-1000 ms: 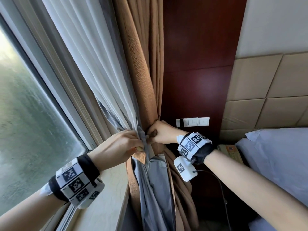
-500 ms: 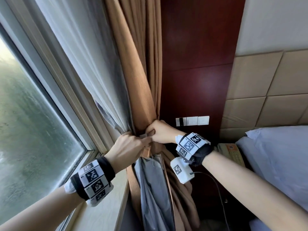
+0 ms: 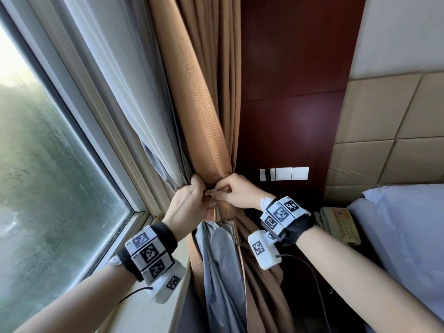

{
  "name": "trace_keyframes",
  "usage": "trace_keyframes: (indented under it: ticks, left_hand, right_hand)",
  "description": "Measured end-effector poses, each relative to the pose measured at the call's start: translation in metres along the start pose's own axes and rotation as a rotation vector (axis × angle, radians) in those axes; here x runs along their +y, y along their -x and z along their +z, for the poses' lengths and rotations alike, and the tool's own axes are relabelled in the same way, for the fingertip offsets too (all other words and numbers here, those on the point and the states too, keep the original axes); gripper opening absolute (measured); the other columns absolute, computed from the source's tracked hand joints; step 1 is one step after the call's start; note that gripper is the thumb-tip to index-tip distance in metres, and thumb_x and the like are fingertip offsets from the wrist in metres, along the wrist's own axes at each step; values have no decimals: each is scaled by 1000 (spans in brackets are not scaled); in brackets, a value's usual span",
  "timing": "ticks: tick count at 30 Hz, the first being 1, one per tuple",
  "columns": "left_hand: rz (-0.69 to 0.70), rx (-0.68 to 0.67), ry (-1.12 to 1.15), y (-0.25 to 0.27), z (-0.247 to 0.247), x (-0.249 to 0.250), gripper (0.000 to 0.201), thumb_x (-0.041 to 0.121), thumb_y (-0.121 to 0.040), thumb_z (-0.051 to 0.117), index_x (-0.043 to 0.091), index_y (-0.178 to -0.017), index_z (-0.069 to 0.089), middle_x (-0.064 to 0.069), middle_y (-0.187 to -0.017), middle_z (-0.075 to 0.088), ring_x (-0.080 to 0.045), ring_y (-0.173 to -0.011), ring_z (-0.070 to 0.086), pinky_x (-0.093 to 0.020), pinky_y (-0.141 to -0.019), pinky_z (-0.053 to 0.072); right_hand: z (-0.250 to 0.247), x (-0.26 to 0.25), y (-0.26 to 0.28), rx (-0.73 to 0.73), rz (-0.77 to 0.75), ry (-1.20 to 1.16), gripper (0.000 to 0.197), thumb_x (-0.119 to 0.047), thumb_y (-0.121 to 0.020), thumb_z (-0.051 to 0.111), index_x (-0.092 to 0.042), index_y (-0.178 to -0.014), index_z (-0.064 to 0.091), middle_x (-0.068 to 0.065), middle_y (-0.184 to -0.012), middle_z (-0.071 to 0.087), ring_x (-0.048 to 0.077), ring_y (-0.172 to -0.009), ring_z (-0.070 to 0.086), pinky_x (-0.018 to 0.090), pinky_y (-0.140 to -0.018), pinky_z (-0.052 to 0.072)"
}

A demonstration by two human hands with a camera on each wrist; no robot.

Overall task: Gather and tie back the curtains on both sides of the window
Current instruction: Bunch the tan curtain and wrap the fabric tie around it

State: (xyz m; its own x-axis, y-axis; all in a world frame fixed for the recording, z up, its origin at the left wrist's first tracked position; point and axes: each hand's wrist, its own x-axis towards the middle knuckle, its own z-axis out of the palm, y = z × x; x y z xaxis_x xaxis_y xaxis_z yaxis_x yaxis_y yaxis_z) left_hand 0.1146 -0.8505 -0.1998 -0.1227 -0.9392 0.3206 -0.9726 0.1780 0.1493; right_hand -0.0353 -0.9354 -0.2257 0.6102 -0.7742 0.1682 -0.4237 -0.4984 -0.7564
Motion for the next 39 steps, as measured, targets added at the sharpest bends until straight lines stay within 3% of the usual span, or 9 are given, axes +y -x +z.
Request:
trace_keyframes:
  ticks: [2, 4, 9, 12, 16, 20, 24, 33, 39]
  left_hand:
    - [-63, -95, -14, -5, -3, 1, 53, 30, -89, 65, -7, -116, 38, -9, -81, 59, -32, -86, 63, -25, -62, 32]
    - [-103, -202, -31, -15, -6, 0, 42, 34, -87, 68, 2, -104, 46, -8, -89, 59, -29, -94, 61, -25, -67, 34]
    - [-110, -311, -94, -27, -5, 2, 29, 36, -90, 63, 11, -83, 53, -3, -82, 54, -25, -86, 58, -28, -68, 36]
    - [-142, -322, -85, -32, -2, 3, 30, 37, -92, 59, 8, -85, 58, -5, -84, 58, -21, -79, 53, -28, -68, 38]
    - [-160, -338, -95, -37, -2, -1, 36, 42, -91, 58, 8, -103, 67, -6, -99, 65, -22, -96, 59, -27, -76, 42]
    - [-211, -399, -74, -44, -4, 7, 38, 42, -94, 52, 12, -114, 65, -6, -111, 65, -23, -108, 57, -28, -88, 40]
    - [-215, -476, 24, -49, -3, 10, 35, 32, -94, 53, 6, -114, 64, -12, -113, 66, -28, -107, 60, -34, -92, 46]
    - [-165, -401, -90, -52, 0, 8, 30, 37, -81, 66, 11, -79, 51, -2, -82, 54, -21, -81, 53, -24, -70, 38]
    - [12, -303, 117, -36, -9, -6, 21, 27, -86, 67, 11, -100, 64, -1, -94, 67, -20, -90, 64, -27, -76, 49]
  right_hand:
    - [1, 1, 1, 3, -16, -3, 12, -30, -90, 67, -21, -87, 74, -3, -82, 72, 7, -80, 64, 25, -75, 49]
    - [3, 2, 1, 20, -33, -13, 13, -30, -90, 67, -20, -89, 75, -2, -84, 73, 8, -83, 65, 25, -78, 50]
    - [1, 5, 4, 30, -66, -51, 11, -29, -90, 67, -21, -87, 75, -11, -75, 68, -3, -74, 60, 15, -73, 42]
    - [-4, 4, 7, -14, -45, -73, 17, -28, -94, 61, -22, -86, 74, -8, -80, 71, 1, -78, 62, 21, -76, 47]
    - [-9, -4, 10, -106, 38, -63, 14, -31, -85, 69, -22, -94, 71, -2, -91, 69, 11, -88, 61, 33, -86, 49]
    - [1, -7, 16, -147, 47, 271, 80, -58, -64, 78, -19, -128, 50, -1, -125, 57, 15, -113, 52, 34, -96, 46]
    - [17, 2, 16, 42, 33, 280, 66, -61, -64, 76, -21, -112, 54, 1, -112, 62, 19, -103, 59, 32, -86, 49]
    - [16, 4, 15, 26, 32, 141, 65, -34, -67, 86, -22, -124, 59, 3, -121, 63, 17, -113, 59, 33, -96, 49]
    - [12, 5, 14, 105, 41, 130, 48, -37, -65, 86, -32, -108, 66, -4, -106, 64, 11, -99, 58, 22, -83, 45]
